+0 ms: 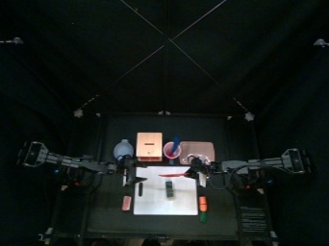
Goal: Place sushi on board then cut the sushi with the knife then place the pieces on the plate
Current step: Grasp knife edge with left hand
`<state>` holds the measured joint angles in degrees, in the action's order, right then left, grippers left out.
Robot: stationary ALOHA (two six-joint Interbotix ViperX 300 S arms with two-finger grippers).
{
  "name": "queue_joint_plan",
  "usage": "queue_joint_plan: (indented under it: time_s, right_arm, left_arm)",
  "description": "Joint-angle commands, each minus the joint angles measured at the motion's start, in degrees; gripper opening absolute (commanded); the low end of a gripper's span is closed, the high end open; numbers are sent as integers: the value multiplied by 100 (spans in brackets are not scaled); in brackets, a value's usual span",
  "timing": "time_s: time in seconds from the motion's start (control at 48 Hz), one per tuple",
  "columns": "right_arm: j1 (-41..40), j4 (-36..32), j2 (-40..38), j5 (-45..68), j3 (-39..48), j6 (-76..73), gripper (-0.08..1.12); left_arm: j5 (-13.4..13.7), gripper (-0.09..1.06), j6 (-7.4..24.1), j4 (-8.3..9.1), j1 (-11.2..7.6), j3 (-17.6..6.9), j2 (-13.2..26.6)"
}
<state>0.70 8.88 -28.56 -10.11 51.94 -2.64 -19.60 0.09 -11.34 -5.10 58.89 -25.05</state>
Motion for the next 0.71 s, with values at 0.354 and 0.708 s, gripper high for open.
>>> queue_joint_plan:
  time_s: [0.354,0.708]
  right_arm:
    - [62,-35,272,404,-132,18,35]
    - [167,-44,422,545,-141,18,35]
  left_arm:
    - [1248,102,18,-141,18,-1204,1134]
    - [1257,101,26,176,114,-1635,1898]
